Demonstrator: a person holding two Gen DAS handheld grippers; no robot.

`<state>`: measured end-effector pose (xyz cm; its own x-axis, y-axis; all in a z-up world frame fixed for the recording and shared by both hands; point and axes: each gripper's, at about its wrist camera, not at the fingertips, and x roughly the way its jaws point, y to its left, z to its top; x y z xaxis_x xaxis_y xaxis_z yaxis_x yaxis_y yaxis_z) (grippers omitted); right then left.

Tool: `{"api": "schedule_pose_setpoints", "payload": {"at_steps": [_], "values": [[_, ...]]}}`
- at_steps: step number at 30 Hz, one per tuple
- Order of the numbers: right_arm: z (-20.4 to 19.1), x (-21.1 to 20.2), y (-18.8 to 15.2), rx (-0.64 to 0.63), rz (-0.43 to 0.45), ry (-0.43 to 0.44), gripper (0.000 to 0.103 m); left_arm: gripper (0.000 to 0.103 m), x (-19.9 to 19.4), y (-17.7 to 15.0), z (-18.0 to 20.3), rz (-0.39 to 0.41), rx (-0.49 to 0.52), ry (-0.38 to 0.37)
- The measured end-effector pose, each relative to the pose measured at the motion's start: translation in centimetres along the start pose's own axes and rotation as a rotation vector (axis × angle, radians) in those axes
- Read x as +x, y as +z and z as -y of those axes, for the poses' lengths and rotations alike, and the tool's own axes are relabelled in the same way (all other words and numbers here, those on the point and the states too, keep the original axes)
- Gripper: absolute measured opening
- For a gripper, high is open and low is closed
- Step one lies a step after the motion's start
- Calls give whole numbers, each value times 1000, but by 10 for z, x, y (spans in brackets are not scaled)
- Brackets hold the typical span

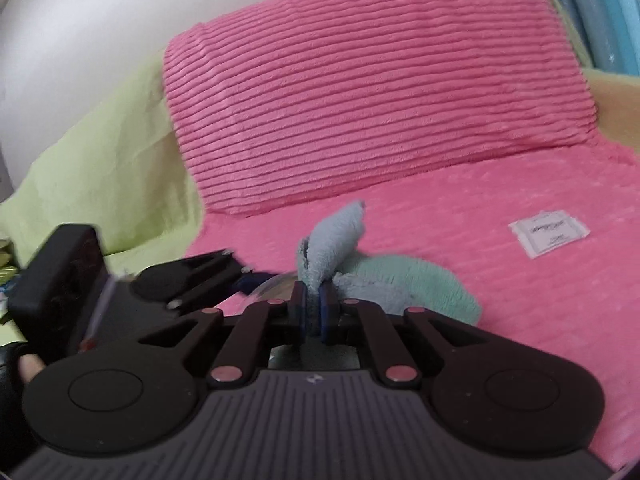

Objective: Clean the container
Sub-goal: 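Hold the jar upright with the left gripper while the right gripper rubs the cloth over the lid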

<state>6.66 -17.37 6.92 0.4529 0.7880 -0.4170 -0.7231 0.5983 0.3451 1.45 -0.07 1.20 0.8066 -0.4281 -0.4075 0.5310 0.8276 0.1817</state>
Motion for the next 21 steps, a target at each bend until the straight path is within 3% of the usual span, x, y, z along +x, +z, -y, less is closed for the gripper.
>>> {"api": "schedule_pose_setpoints", "payload": {"at_steps": [4,8,14,21], "values": [[-9,2,-5,20,-12,85,5,86,-1,-3,-6,3,7,-9],[-11,13,-3,46,0,107,5,86,-2,-6,-11,6,6,-17],[-9,31,3,-1,57,4,4,86,-1,-4,-14,5,-9,-17],[-1,18,6,-45,59,-87,3,86,0,-3,-15,6,-7,-21]]}}
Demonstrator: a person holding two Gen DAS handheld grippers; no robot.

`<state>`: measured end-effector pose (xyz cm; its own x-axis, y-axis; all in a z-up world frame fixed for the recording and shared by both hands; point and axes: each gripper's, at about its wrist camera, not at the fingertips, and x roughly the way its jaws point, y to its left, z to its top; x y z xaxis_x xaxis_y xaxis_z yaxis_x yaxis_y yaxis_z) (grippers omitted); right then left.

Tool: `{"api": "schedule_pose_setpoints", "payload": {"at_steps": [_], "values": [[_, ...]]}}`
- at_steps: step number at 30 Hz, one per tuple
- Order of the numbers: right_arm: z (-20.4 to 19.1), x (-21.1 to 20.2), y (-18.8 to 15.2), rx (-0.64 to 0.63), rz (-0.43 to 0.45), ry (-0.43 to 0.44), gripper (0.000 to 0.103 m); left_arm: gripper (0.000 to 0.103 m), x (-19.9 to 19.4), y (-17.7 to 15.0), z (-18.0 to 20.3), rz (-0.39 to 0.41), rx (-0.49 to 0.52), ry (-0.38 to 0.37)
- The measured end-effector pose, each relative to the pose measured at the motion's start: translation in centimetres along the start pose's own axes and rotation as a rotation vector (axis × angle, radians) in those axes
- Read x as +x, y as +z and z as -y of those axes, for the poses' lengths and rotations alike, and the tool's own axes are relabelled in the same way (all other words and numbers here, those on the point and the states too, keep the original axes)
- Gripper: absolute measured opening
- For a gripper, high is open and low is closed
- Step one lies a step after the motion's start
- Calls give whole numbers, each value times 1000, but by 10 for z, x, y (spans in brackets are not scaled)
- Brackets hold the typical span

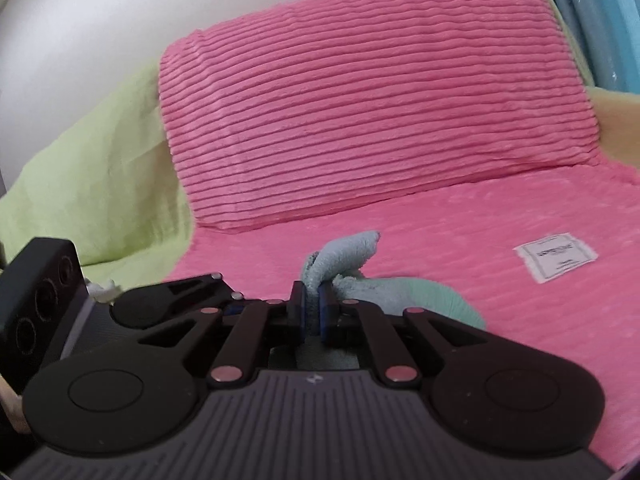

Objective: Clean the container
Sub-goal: 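Hold the jar upright with the left gripper while the right gripper rubs the cloth over the lid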

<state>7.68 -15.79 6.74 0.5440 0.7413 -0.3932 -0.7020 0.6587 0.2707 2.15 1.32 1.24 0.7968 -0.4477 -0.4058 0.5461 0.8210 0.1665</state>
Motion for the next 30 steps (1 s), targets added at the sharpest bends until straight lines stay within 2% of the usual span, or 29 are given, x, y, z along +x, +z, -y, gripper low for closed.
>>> {"api": "schedule_pose_setpoints", "payload": {"at_steps": [5,10,17,20,25,30], "values": [[-3,-14,-3,3,-32,-1,4,86,0,-1,1,0,6,0],[-13,-24,-10,3,-55,87,5,86,-1,-1,1,0,6,0],[-13,-7,-10,80,-38,155,5,86,-1,0,1,-2,11,7],[-12,2,-8,80,-16,131,5,86,-1,0,1,-3,11,9],[-12,7,-2,-18,12,18,3,86,-1,1,-2,-1,-2,4],[-10,-4,-1,-70,-11,-46,3,86,0,2,-3,0,2,2]]}}
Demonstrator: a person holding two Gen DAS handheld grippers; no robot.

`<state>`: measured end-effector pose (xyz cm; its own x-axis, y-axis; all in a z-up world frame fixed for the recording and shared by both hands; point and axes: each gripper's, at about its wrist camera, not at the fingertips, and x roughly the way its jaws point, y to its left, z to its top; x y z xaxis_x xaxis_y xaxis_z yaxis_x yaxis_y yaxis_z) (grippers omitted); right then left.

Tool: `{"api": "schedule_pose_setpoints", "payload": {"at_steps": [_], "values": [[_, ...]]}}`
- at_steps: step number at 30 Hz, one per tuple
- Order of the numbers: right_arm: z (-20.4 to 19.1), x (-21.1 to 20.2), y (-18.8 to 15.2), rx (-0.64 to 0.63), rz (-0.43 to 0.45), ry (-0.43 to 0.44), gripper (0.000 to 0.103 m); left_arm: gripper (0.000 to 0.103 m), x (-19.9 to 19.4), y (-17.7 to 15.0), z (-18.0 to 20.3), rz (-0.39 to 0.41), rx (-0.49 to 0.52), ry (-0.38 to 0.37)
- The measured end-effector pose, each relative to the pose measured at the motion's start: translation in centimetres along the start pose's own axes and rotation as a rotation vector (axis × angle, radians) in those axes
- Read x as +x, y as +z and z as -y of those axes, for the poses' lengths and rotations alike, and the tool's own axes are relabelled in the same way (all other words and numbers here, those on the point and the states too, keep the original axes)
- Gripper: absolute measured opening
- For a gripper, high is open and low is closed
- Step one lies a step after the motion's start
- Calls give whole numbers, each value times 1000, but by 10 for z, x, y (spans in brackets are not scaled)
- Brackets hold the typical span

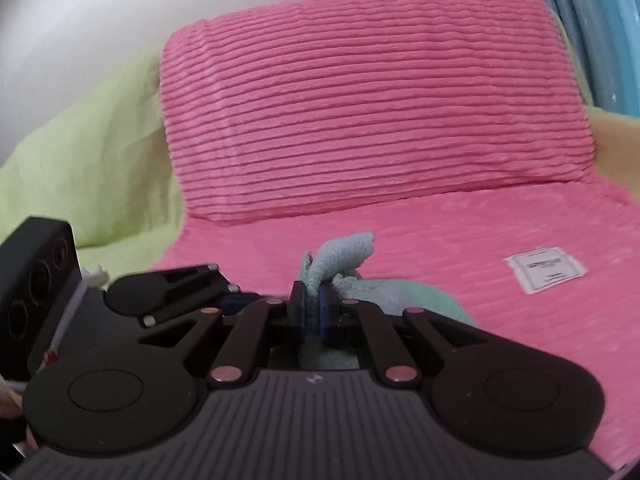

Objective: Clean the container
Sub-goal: 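Hold the jar upright with the left gripper while the right gripper rubs the cloth over the lid, then hold the jar with the left gripper while the right gripper wipes the lid rim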

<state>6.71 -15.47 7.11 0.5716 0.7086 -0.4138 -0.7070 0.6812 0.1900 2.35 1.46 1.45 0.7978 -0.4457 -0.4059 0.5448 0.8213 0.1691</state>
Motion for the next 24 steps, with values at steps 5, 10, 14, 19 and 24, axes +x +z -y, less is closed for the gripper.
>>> {"api": "schedule_pose_setpoints", "payload": {"at_steps": [5,10,14,19,24], "values": [[-2,-14,-3,28,-39,35,4,86,0,0,0,1,4,0],[-7,-15,-7,84,-50,152,6,86,0,0,0,0,5,2],[-1,-4,-8,159,-26,189,5,86,0,0,1,-4,17,10],[0,7,-3,104,10,109,4,86,0,1,1,-4,20,11],[2,6,2,12,7,17,3,86,0,2,0,-3,18,9]]}}
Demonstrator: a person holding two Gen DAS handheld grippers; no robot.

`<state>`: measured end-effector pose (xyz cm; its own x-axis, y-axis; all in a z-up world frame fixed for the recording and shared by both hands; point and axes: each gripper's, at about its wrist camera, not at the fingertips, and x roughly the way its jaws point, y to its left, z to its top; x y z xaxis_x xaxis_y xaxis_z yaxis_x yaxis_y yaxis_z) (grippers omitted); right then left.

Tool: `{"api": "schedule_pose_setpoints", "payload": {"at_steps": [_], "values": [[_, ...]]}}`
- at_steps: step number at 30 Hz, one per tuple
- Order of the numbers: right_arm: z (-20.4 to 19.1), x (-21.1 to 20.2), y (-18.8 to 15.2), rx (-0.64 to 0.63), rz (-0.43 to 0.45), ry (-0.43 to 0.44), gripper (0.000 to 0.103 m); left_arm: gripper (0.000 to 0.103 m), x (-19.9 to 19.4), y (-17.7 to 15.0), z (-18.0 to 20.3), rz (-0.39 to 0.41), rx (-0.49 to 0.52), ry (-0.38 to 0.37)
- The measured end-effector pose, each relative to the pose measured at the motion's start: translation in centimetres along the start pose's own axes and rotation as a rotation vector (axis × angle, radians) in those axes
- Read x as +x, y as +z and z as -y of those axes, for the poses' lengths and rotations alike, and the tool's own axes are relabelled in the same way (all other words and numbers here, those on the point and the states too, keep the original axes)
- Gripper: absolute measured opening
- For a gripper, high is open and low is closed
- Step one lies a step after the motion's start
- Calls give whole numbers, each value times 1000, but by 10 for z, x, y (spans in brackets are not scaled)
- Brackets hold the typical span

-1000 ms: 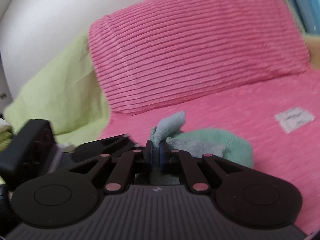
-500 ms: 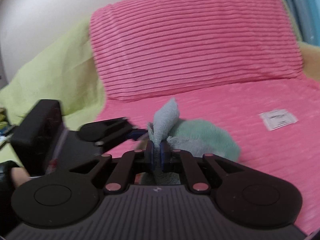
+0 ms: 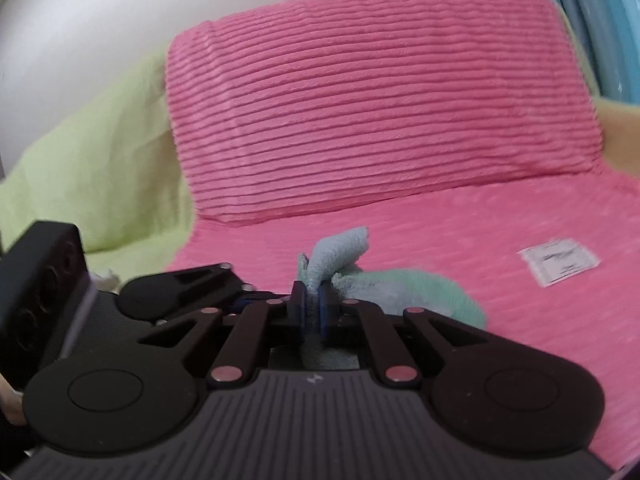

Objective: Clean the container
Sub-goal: 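Hold the jar with the left gripper while the right gripper wipes the lid rim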

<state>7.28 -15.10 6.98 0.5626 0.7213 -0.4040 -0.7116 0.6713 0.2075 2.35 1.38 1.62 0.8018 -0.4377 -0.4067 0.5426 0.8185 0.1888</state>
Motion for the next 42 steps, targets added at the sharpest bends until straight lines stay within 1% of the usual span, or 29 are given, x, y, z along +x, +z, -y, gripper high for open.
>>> {"api": "schedule_pose_setpoints", "payload": {"at_steps": [4,9,18,22,29,32,34,37,39,42], "values": [[2,-9,1,-16,-20,-24,4,86,-1,0,1,1,4,-1],[5,-20,-2,26,-42,-14,4,86,-1,0,2,1,9,0],[-1,-17,-7,119,-37,114,5,86,0,0,1,-3,1,-4],[-4,-8,-9,131,-23,128,5,86,-1,0,0,-5,-7,-4],[-2,6,-7,110,6,94,4,86,-1,0,-4,-5,-13,-5],[-3,8,-5,71,13,53,4,86,-1,1,10,-8,-19,11],[-4,7,-5,47,12,31,4,86,-1,4,19,-10,-26,23],[-3,3,-5,27,6,1,4,86,-2,3,18,-11,-23,22],[-1,0,-5,25,0,-14,4,86,-2,3,17,-11,-20,21],[3,-8,-6,53,-6,-21,4,86,-3,3,18,-12,-14,22]]}}
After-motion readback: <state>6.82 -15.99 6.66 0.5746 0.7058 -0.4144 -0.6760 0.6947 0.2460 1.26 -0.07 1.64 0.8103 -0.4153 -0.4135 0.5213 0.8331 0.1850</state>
